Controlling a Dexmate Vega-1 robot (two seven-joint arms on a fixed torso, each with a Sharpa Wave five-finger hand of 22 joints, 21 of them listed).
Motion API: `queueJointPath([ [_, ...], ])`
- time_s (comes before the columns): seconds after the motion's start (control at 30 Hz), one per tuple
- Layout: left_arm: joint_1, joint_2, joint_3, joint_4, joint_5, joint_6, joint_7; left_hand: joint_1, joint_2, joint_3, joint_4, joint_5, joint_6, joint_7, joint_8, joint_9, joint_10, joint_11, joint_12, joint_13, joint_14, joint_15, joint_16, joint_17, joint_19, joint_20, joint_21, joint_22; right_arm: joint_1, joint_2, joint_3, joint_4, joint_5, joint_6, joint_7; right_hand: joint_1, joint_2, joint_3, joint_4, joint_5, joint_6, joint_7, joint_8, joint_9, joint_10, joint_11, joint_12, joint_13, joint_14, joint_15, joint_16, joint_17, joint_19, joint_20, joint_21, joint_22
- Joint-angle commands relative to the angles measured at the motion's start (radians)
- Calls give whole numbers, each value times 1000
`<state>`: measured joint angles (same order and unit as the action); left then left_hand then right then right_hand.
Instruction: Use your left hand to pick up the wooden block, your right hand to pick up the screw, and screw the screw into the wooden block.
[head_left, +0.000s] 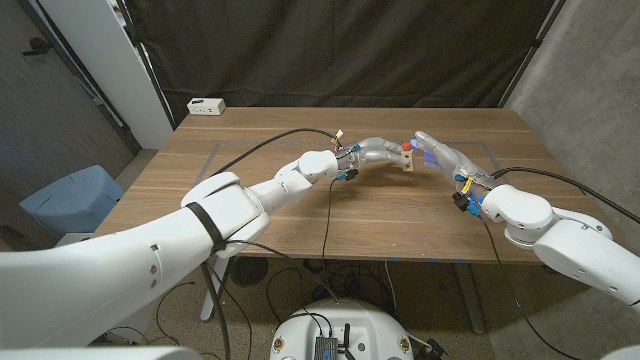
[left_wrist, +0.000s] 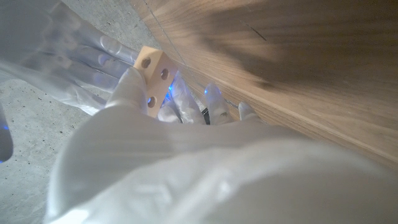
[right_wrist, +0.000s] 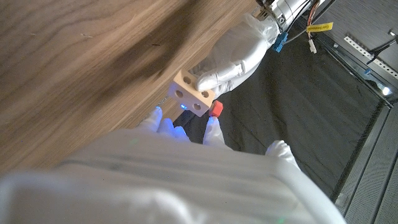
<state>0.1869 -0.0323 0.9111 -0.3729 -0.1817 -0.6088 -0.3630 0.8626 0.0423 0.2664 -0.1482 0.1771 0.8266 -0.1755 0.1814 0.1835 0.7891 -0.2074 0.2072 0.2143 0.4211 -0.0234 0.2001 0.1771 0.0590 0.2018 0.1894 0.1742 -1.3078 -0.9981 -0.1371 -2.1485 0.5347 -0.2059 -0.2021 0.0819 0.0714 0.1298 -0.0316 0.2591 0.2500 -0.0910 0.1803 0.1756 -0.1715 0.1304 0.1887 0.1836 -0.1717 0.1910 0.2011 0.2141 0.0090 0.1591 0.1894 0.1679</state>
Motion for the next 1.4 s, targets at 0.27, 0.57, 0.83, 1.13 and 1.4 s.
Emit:
queueJointPath([
  [0.27, -12, -4, 10, 5, -9, 43, 11, -9, -2, 7, 4, 7, 1, -4, 9, 4, -2, 3, 1, 0, 2, 0, 0, 3, 0, 6, 4, 2, 19, 6, -25, -10, 1, -14, 14, -4, 0, 2, 7, 5, 10, -3, 7, 2, -66, -6, 6, 2, -123, 2, 5, 0, -6, 2, 0, 3],
  [0.57, -13, -2, 12, 5, -13, 46, 11, -9, -2, 8, 3, 7, 1, -3, 9, 4, -3, 3, 1, 0, 1, 0, 0, 3, 0, 6, 4, 2, 29, 10, -40, -13, -2, -16, 12, -4, 0, 2, 7, 6, 12, -4, 7, 2, -65, -5, 6, 2, -123, 2, 5, 0, -6, 0, 0, 3],
  [0.83, -9, 5, 10, 3, -14, 27, 7, -9, -1, 8, 3, 7, 0, -2, 9, 4, -3, 4, 1, 0, 2, 1, 0, 3, 0, 5, 4, 2, 26, 10, -38, -20, -5, -14, 2, -4, 0, 2, 7, 6, 12, -4, 7, 2, -65, -5, 6, 2, -123, 1, 5, -1, -6, 1, 0, 3],
  [1.13, -4, 10, 7, 1, -11, 5, 0, -9, -2, 8, 3, 7, 0, -1, 9, 4, -4, 4, 0, 0, 2, 1, 0, 3, 0, 5, 4, 2, -17, 6, 2, -34, -1, -14, -27, -3, 0, 2, 7, 6, 13, -4, 7, 2, -65, -5, 7, 2, -123, 1, 5, -1, -6, 1, 0, 3],
  [1.4, -1, 12, 3, 0, -9, -8, -5, -8, -2, 8, 3, 7, 1, -3, 10, 4, -4, 3, 0, 0, 2, 0, 0, 3, 0, 5, 4, 2, -39, 3, 34, -36, -1, -19, -36, -2, 1, 2, 7, 7, 13, -1, 7, 2, -66, -5, 6, 2, -123, 2, 5, -1, -6, 1, 0, 3],
])
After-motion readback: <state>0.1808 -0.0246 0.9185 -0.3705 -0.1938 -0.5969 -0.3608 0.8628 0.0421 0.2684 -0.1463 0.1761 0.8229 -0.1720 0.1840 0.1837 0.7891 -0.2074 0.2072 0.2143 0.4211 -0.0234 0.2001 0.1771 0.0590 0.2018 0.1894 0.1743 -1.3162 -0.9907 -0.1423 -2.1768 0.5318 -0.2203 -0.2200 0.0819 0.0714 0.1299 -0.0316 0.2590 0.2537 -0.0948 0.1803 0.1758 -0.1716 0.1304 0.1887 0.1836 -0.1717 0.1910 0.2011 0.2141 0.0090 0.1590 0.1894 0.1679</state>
